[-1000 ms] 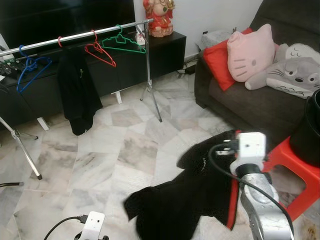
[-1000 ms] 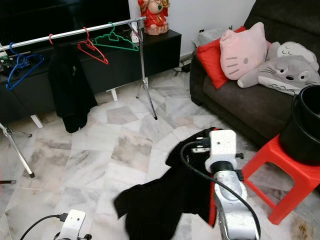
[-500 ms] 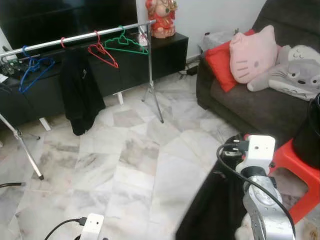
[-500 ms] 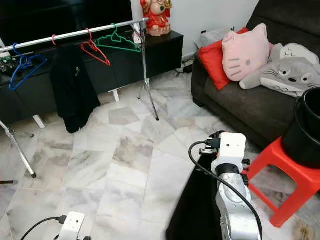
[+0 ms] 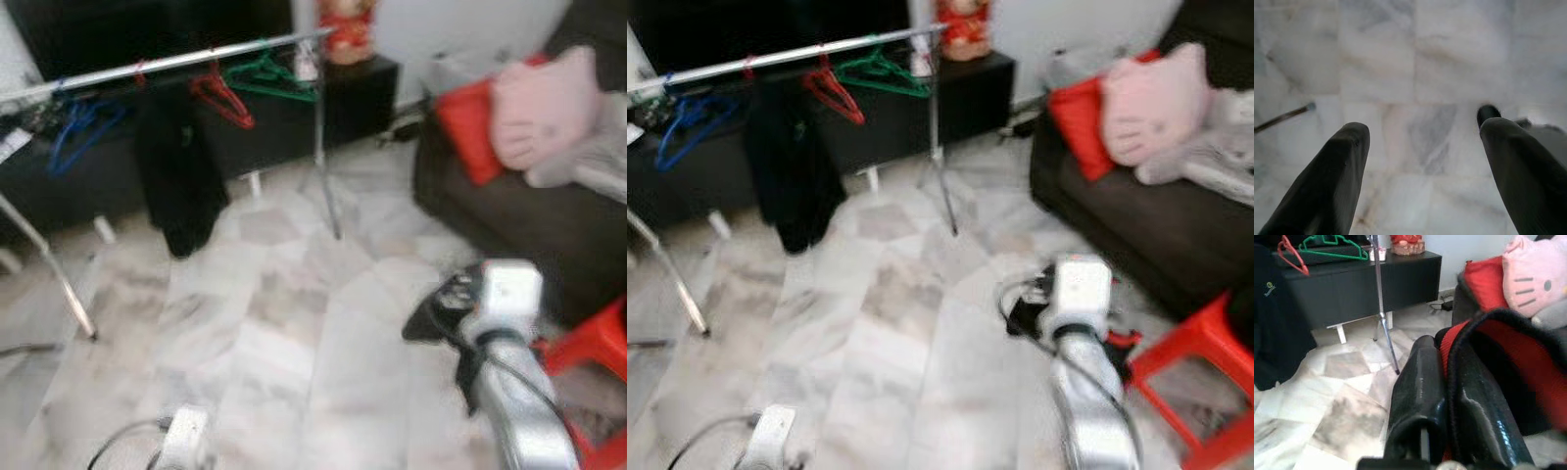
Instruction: Hang hanger
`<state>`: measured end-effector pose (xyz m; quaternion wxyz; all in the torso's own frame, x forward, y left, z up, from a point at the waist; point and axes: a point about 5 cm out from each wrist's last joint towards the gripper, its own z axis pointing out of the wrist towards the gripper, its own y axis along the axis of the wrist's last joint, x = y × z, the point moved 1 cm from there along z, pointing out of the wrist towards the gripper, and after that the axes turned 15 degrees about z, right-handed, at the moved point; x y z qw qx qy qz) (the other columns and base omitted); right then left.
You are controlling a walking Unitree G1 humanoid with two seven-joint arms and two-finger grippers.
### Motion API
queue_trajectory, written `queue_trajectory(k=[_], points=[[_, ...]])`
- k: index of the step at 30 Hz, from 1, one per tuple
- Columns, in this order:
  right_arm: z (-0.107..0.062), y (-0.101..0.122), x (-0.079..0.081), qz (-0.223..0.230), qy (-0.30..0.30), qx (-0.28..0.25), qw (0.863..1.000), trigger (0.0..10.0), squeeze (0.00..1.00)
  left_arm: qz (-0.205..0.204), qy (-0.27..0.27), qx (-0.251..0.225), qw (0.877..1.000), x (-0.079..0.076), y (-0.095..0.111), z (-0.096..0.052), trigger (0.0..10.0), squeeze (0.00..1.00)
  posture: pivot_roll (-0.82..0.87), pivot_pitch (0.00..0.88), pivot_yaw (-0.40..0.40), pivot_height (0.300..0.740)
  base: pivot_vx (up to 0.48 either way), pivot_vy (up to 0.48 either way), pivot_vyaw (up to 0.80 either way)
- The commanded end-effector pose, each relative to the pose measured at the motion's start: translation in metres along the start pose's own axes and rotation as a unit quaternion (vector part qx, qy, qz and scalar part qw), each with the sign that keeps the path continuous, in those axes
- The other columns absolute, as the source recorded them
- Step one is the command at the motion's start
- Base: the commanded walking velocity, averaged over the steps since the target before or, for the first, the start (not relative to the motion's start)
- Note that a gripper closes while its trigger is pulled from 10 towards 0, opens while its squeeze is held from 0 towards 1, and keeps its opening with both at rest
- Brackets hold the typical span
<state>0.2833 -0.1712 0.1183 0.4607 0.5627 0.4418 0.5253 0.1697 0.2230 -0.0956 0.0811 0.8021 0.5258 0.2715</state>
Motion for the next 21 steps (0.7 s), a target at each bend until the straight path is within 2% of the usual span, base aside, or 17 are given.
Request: queue_trajectory(k=[1,7,21], points=[[0.0001,0.0054,-0.0083,-0.007,-0.006,-0.01,1.0,10.0,0.0,-0.002,-0.004,-0.021,1.0,-0.0036,0.0152,0.0018,10.0,0.0,-0.19,0.0,0.037,0.74,0.412,0.0,0.0],[0.0015,0.0074,-0.0052,-0.013,0.003,-0.014,1.0,10.0,0.0,-0.004,-0.004,-0.022,1.0,-0.0033,0.0157,0.0018,10.0,0.0,-0.18,0.0,0.032,0.74,0.416,0.0,0.0],[0.0032,0.0082,-0.0115,-0.015,-0.005,-0.012,1.0,10.0,0.0,-0.007,-0.002,-0.023,1.0,-0.0018,0.0174,0.0021,10.0,0.0,-0.18,0.0,0.032,0.74,0.418,0.0,0.0]])
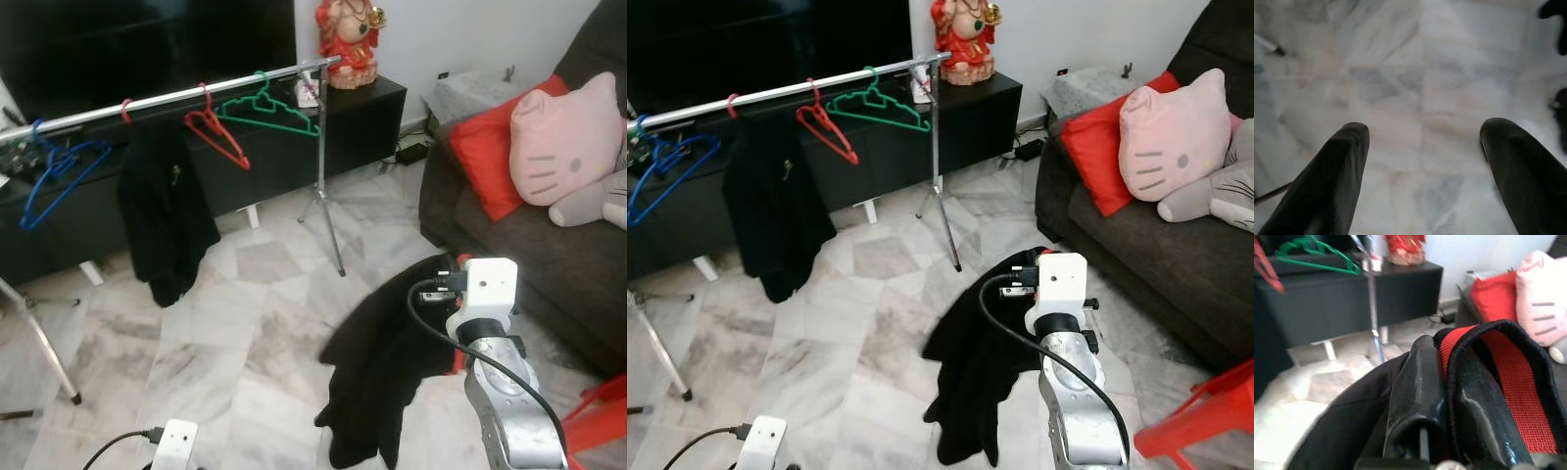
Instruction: Hang hanger
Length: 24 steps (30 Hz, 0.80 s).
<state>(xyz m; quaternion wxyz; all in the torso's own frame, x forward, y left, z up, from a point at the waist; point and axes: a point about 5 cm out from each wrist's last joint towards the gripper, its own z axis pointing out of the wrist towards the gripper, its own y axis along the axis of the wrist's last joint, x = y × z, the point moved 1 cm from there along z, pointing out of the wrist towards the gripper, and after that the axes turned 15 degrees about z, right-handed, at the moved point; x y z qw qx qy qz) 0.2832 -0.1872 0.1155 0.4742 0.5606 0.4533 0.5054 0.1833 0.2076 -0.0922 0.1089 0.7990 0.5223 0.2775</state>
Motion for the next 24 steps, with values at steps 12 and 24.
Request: queue_trajectory(k=[12,24], points=[[0.002,0.005,-0.003,0.005,-0.005,-0.011,1.0,10.0,0.0,-0.003,0.007,0.003,1.0,0.006,-0.001,0.0,10.0,0.0,-0.18,0.0,0.027,0.74,0.418,0.0,0.0],[0.003,0.002,-0.012,0.002,-0.028,-0.004,1.0,10.0,0.0,-0.003,0.006,0.002,1.0,0.007,0.0,0.0,10.0,0.0,-0.17,0.0,0.029,0.74,0.415,0.0,0.0]])
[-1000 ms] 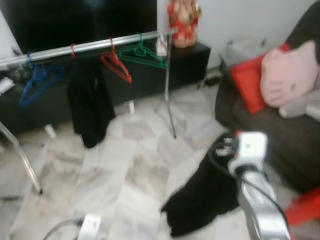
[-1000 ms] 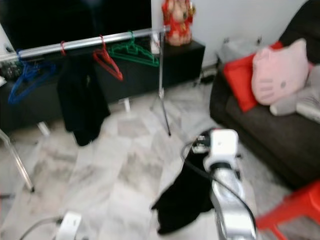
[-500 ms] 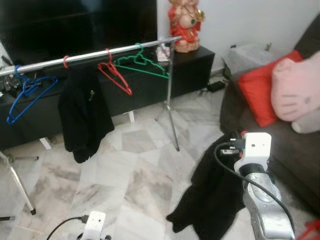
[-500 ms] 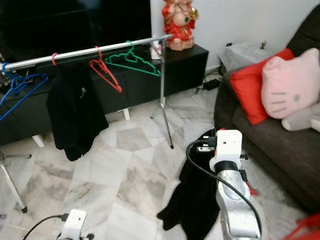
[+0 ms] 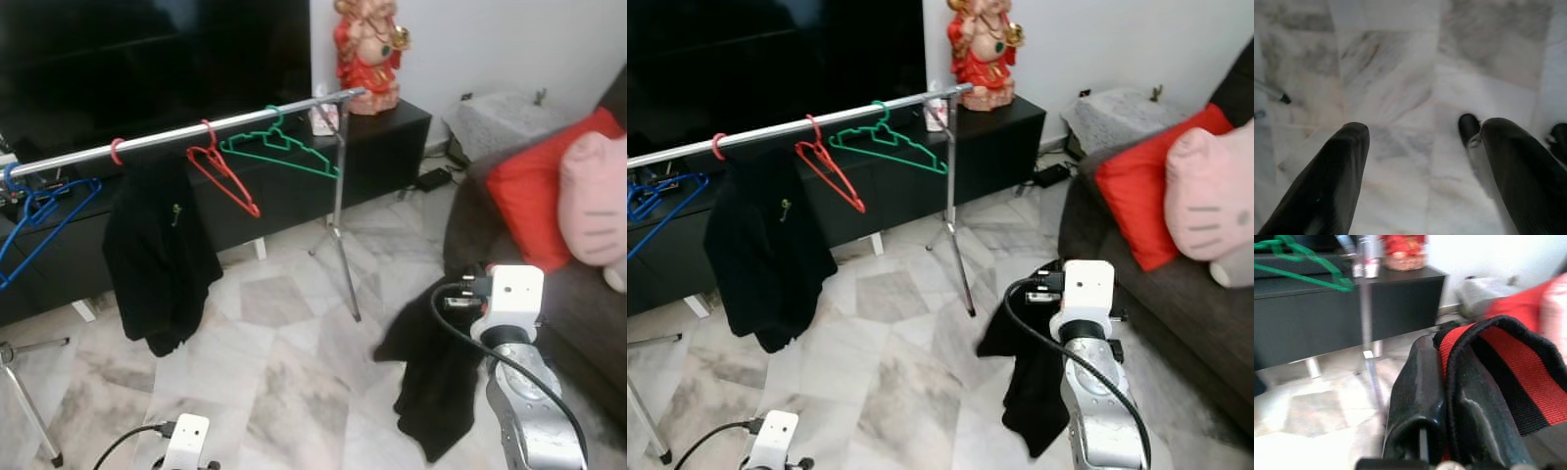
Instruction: Hang hanger
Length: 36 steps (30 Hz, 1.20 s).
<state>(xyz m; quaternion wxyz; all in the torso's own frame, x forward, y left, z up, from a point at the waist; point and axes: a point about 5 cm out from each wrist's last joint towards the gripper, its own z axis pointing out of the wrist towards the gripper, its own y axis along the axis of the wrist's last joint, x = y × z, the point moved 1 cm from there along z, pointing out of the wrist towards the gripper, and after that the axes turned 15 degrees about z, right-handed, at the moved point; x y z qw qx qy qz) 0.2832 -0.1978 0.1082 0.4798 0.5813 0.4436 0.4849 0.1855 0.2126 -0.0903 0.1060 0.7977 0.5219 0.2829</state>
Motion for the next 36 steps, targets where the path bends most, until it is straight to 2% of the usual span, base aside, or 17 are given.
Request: queue_trajectory(k=[1,9,11,14,16,18,19,20,21,22,24,29,32,36], points=[[0.001,0.007,-0.001,0.0,0.001,-0.015,1.0,10.0,0.0,-0.004,0.0,0.003,1.0,0.001,-0.001,0.0,10.0,0.0,-0.17,0.0,0.029,0.74,0.416,0.0,0.0],[0.0,0.002,-0.003,0.002,-0.001,-0.008,1.0,10.0,0.0,-0.003,0.0,0.003,1.0,0.001,0.0,0.0,10.0,0.0,-0.17,0.0,0.029,0.74,0.417,0.0,0.0],[-0.001,-0.011,-0.009,0.008,-0.003,0.011,1.0,10.0,0.0,-0.004,0.0,0.002,1.0,0.001,0.0,0.0,10.0,0.0,-0.18,0.0,0.03,0.74,0.42,0.0,0.0],[-0.006,-0.053,-0.033,-0.009,-0.033,0.082,0.996,10.0,0.0,-0.005,0.0,0.002,1.0,0.0,0.0,0.0,10.0,0.0,-0.18,0.002,0.031,0.74,0.417,0.0,0.0],[-0.012,-0.081,-0.05,-0.019,-0.064,0.135,0.989,10.0,0.0,-0.006,0.0,0.001,1.0,0.0,0.001,0.0,10.0,0.0,-0.18,0.006,0.035,0.74,0.418,0.0,0.0],[-0.013,-0.086,-0.053,-0.021,-0.07,0.143,0.987,10.0,0.0,-0.006,0.0,0.001,1.0,0.0,0.001,0.0,10.0,0.0,-0.18,0.006,0.035,0.74,0.42,0.0,0.0],[-0.018,-0.101,-0.062,-0.006,-0.095,0.173,0.98,10.0,0.0,-0.005,0.0,0.001,1.0,0.0,0.001,0.0,10.0,0.0,-0.18,0.006,0.037,0.74,0.416,0.0,0.0],[-0.018,-0.101,-0.062,-0.006,-0.095,0.173,0.98,10.0,0.0,-0.005,0.0,0.001,1.0,0.0,0.001,0.0,10.0,0.0,-0.18,0.006,0.037,0.74,0.416,0.0,0.0],[-0.023,-0.113,-0.072,0.017,-0.127,0.195,0.972,10.0,0.0,-0.005,0.0,0.001,1.0,0.0,0.001,0.0,10.0,0.0,-0.18,0.006,0.037,0.74,0.3,0.0,0.0],[-0.024,-0.115,-0.074,0.025,-0.136,0.199,0.97,10.0,0.0,-0.005,0.0,0.001,1.0,0.0,0.001,0.0,10.0,0.0,-0.18,0.006,0.037,0.74,0.3,0.0,0.0],[-0.027,-0.123,-0.077,0.037,-0.146,0.207,0.967,10.0,0.0,-0.002,0.001,0.002,1.0,0.001,0.001,0.0,10.0,0.0,-0.18,0.006,0.037,0.74,0.281,0.0,0.0],[-0.034,-0.143,-0.071,0.051,-0.132,0.243,0.96,10.0,0.0,-0.005,0.001,0.002,1.0,0.001,0.001,0.0,10.0,0.0,-0.18,0.0,0.041,0.74,0.0,0.0,0.0],[-0.036,-0.149,-0.072,0.05,-0.134,0.256,0.956,10.0,0.0,-0.006,0.0,0.002,1.0,0.0,0.001,0.0,10.0,0.0,-0.17,0.0,0.038,0.74,0.0,0.0,0.0],[-0.037,-0.149,-0.073,0.063,-0.143,0.246,0.957,10.0,0.0,-0.01,0.002,0.004,1.0,0.0,0.0,0.0,10.0,0.0,-0.17,0.0,0.036,0.74,0.0,0.0,0.0]])
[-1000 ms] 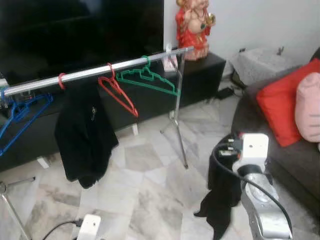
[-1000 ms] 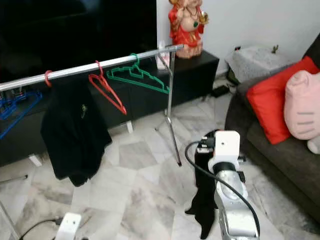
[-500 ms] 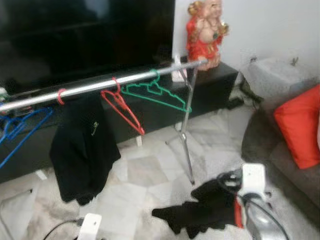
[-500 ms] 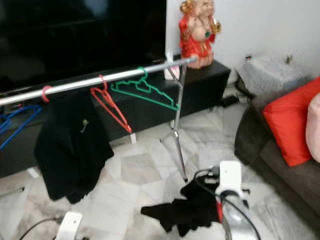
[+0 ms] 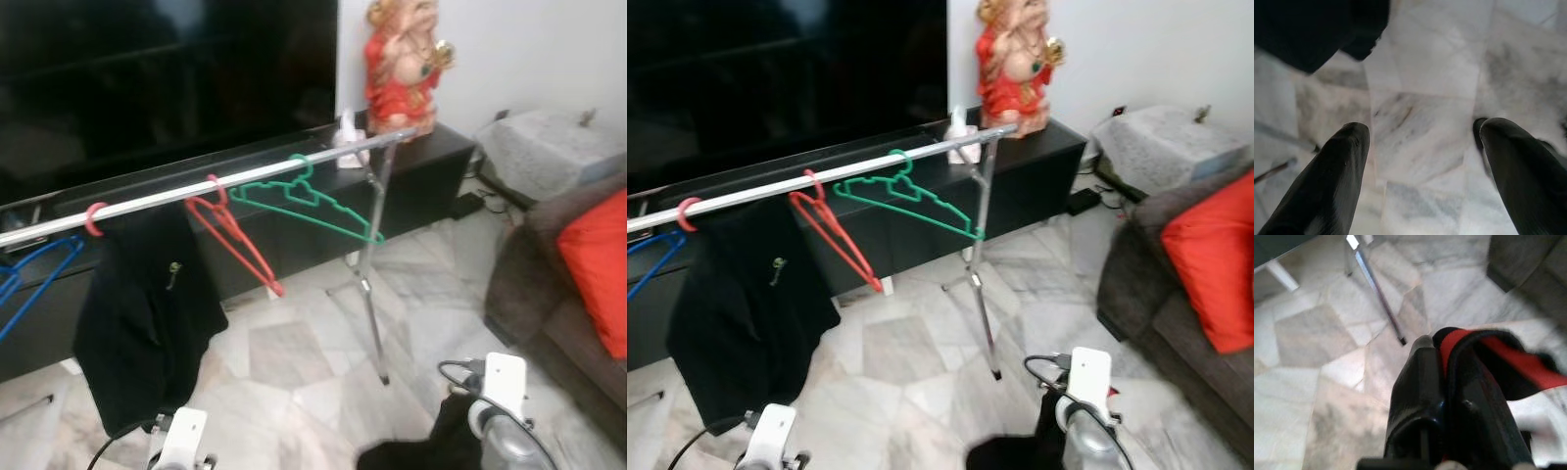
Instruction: Hang hanger
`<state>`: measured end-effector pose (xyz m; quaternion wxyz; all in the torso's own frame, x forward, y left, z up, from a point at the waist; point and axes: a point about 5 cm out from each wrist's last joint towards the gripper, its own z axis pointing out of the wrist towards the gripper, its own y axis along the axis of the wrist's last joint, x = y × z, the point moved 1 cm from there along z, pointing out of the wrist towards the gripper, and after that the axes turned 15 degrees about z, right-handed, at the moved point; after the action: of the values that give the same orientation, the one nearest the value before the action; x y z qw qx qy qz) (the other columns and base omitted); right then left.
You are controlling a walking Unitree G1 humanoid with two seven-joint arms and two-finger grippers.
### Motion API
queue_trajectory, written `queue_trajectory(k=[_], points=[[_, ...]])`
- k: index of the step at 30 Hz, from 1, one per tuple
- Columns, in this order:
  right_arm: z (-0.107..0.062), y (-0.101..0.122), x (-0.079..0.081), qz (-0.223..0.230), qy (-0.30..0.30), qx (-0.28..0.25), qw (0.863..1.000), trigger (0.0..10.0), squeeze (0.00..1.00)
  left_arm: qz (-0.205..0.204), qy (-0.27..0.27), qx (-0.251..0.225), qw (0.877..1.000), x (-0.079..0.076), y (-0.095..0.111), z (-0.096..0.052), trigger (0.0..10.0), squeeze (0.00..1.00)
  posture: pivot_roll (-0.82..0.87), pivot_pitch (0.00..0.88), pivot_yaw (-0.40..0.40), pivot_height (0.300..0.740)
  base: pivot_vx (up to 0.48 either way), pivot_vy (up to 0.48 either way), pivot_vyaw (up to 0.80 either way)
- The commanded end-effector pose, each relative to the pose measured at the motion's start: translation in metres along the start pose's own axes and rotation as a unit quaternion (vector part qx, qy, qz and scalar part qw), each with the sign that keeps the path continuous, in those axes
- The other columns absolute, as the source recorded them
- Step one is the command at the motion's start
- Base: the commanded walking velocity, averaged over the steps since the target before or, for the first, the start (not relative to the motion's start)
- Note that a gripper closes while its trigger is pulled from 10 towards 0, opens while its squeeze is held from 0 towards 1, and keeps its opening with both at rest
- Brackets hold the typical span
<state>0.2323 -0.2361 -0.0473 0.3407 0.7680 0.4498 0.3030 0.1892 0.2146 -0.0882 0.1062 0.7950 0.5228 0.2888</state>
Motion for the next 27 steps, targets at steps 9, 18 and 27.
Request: queue_trajectory(k=[9,18,27], points=[[-0.001,-0.004,-0.01,0.008,-0.011,-0.009,1.0,10.0,0.0,-0.007,-0.005,0.009,1.0,-0.004,-0.004,0.0,10.0,0.0,-0.17,0.0,0.041,0.74,0.0,0.0,0.0],[-0.009,-0.025,-0.014,-0.001,-0.012,0.017,1.0,10.0,0.0,0.001,-0.005,0.011,1.0,-0.003,-0.005,-0.001,10.0,0.0,-0.17,0.0,0.041,0.74,0.0,0.0,0.0],[-0.007,-0.019,-0.015,-0.007,-0.007,0.003,1.0,10.0,0.0,0.006,-0.007,0.012,1.0,-0.004,-0.007,-0.001,10.0,0.0,-0.17,0.0,0.047,0.74,0.0,0.0,0.0]])
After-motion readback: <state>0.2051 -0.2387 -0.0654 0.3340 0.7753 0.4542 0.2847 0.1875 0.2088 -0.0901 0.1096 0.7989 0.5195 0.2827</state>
